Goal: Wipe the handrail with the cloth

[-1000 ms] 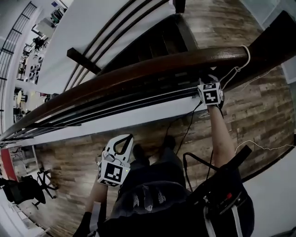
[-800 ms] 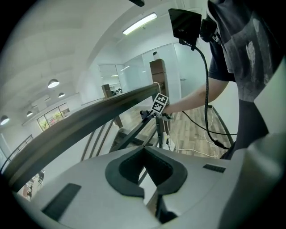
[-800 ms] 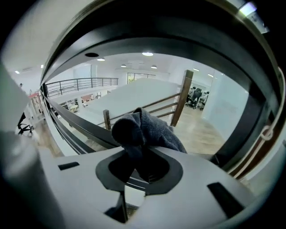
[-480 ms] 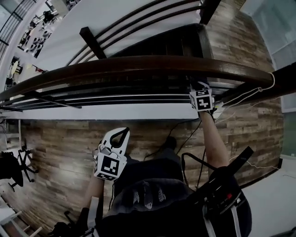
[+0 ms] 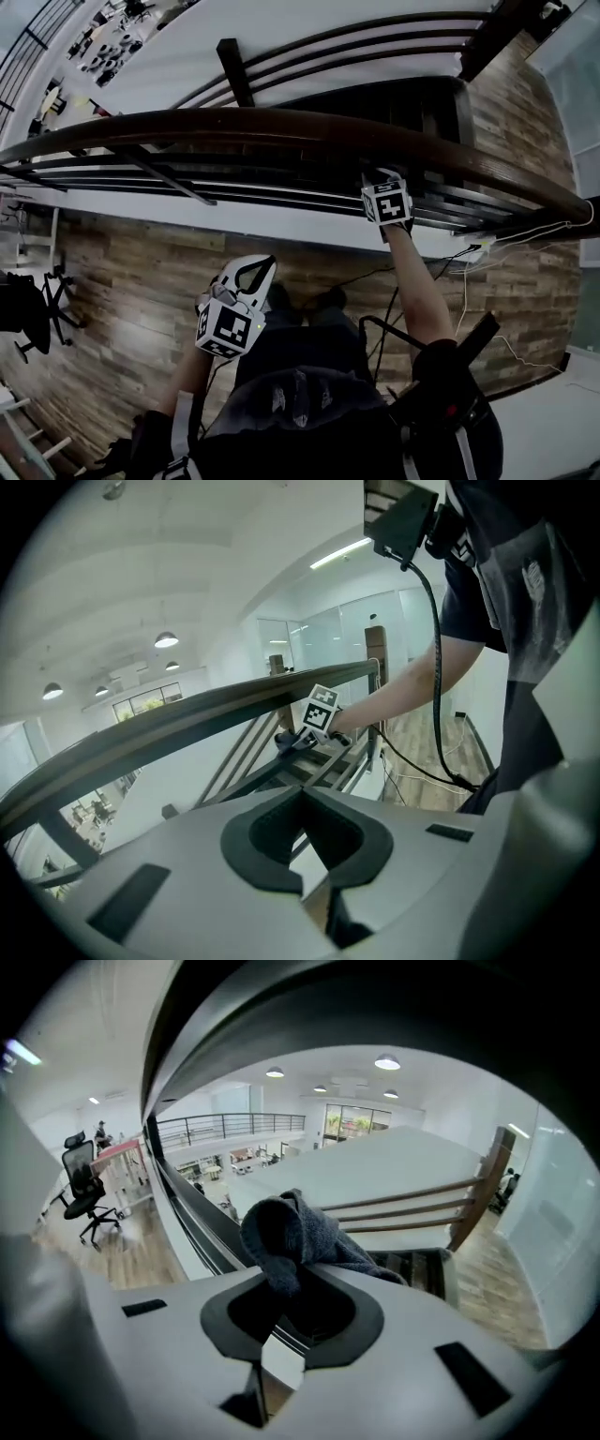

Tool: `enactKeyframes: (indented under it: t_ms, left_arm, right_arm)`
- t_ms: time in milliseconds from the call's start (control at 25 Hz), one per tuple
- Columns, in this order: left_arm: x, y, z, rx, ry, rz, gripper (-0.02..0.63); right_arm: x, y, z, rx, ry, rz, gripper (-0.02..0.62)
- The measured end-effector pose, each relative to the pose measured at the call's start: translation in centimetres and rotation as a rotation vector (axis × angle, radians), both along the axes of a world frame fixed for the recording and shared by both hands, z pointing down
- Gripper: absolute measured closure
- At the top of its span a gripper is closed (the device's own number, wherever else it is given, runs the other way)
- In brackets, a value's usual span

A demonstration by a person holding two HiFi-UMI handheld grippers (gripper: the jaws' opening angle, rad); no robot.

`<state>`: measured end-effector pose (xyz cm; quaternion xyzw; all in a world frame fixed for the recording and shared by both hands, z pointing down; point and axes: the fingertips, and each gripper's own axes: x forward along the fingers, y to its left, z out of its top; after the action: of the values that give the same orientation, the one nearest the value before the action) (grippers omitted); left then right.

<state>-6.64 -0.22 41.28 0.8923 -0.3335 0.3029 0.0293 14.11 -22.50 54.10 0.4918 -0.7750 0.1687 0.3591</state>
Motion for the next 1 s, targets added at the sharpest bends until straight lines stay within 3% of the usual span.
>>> enactKeyframes:
  t_ms: [200, 320, 440, 600, 760, 1000]
  left_arm:
    - [-5.1, 1.7, 0.5, -0.011, -0.061, -0.119, 0.598]
    - [-8.7, 2.2, 0.5, -0.005, -0.044, -0.234, 0.598]
    - [-13.2, 2.8, 1.0, -0.007, -0.042, -0.286, 0.598]
    - [-21.0, 2.0, 2.2, -0.002, 0.009, -0.31, 0.598]
    - [-29.2, 0.0, 4.0, -0.021, 0.03, -0.279, 0.598]
    - [-44.6, -3.1, 3.2, -0.031, 0.095, -0.388, 0.598]
  right_arm:
    - [-12.3, -0.8, -0.1, 0.028, -0.065, -0.146, 0.555]
    - [-18.6, -1.5, 0.1, 0.03, -0.118, -0.192, 0.554]
    - [-25.4, -2.0, 0.0, 0.043, -0.103, -0.259, 0.555]
    - [-33.3, -2.8, 0.4, 0.035, -0.099, -0.255, 0.555]
    - [-42.0, -3.6, 0.4, 0.044, -0.06, -0.27, 0.555]
    - [-55.5, -4.8, 0.7, 0.023, -0.077, -0.258, 0.554]
